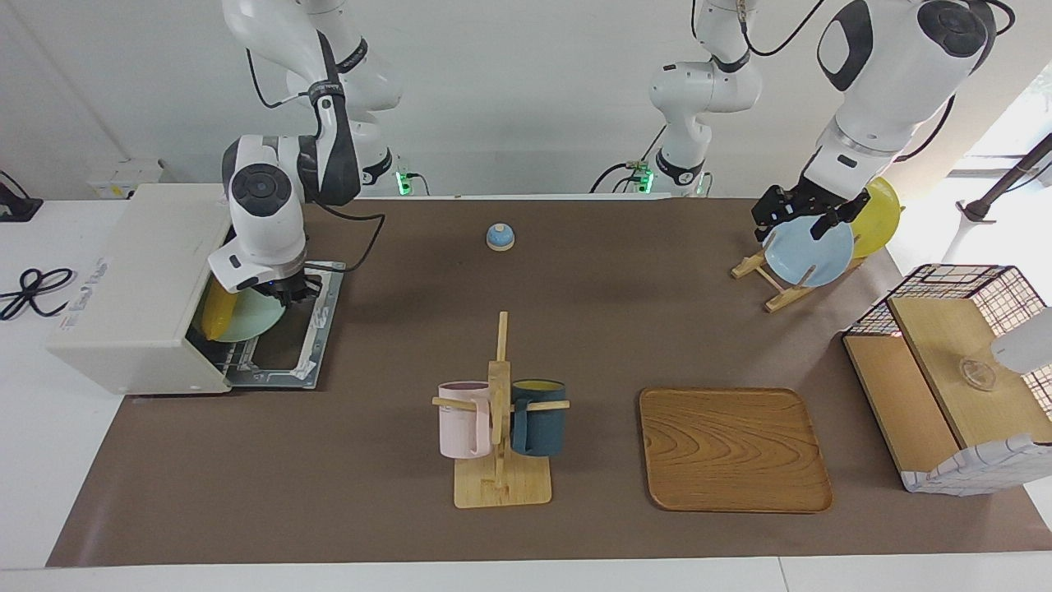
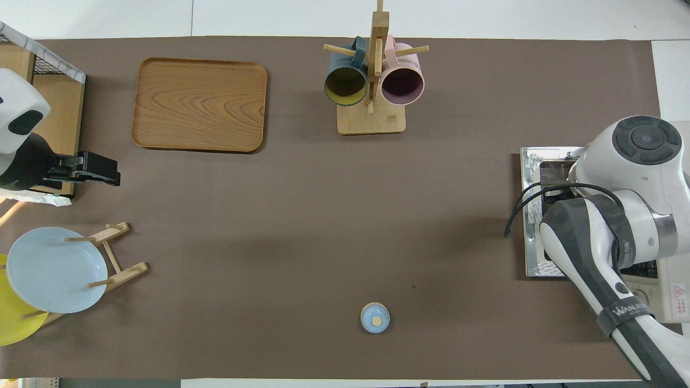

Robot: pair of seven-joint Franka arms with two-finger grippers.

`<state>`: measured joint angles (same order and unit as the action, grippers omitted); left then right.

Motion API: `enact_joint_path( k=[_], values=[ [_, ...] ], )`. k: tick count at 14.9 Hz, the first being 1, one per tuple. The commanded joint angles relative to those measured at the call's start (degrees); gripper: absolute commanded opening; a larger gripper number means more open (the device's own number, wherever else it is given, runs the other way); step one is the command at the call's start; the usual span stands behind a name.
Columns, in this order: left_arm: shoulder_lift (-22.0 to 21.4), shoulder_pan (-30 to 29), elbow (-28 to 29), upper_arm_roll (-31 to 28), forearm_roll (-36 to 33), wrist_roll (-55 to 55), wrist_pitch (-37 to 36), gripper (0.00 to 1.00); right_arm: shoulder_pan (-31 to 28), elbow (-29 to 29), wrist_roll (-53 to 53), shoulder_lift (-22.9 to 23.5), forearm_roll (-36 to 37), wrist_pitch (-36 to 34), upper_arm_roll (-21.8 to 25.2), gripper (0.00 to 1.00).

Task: Put corn in oven
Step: 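Carry the corn into the open oven with the right gripper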

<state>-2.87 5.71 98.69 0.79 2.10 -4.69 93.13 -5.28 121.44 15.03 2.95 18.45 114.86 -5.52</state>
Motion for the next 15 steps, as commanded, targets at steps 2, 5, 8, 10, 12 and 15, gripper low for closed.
enact_joint_path(
  k=[2, 5, 8, 10, 12, 15],
  values=[
    [-1.08, -0.35, 0.98, 0.27, -0.96, 0.12, 0.83, 1.00, -2.02, 2.14, -2.29, -1.89, 0.89, 1.24, -0.90, 0.00],
    [-1.08, -0.35, 0.98, 0.27, -0.96, 0.12, 0.83, 1.00, -2.02, 2.14, -2.02, -1.89, 0.36, 1.24, -0.90, 0.24],
    [-1.08, -0.35, 0.98, 0.27, -0.96, 0.12, 0.83, 1.00, -1.84, 1.79, -2.02, -1.81, 0.19, 0.54, -0.90, 0.31],
    [-1.08, -0.35, 0.98, 0.27, -0.96, 0.12, 0.83, 1.00, -1.23, 0.21, -2.11, -1.46, 0.10, -1.03, -0.99, 0.32],
    [-1.08, -0.35, 0.98, 0.27, -0.96, 0.12, 0.83, 1.00, -0.36, -2.16, -2.11, -1.19, -0.69, -3.49, -1.16, 0.32],
    [-1.08, -0.35, 0.98, 0.27, -0.96, 0.12, 0.83, 1.00, 2.54, -6.55, -1.85, -0.14, -1.39, -7.45, -1.25, 0.31]
  ],
)
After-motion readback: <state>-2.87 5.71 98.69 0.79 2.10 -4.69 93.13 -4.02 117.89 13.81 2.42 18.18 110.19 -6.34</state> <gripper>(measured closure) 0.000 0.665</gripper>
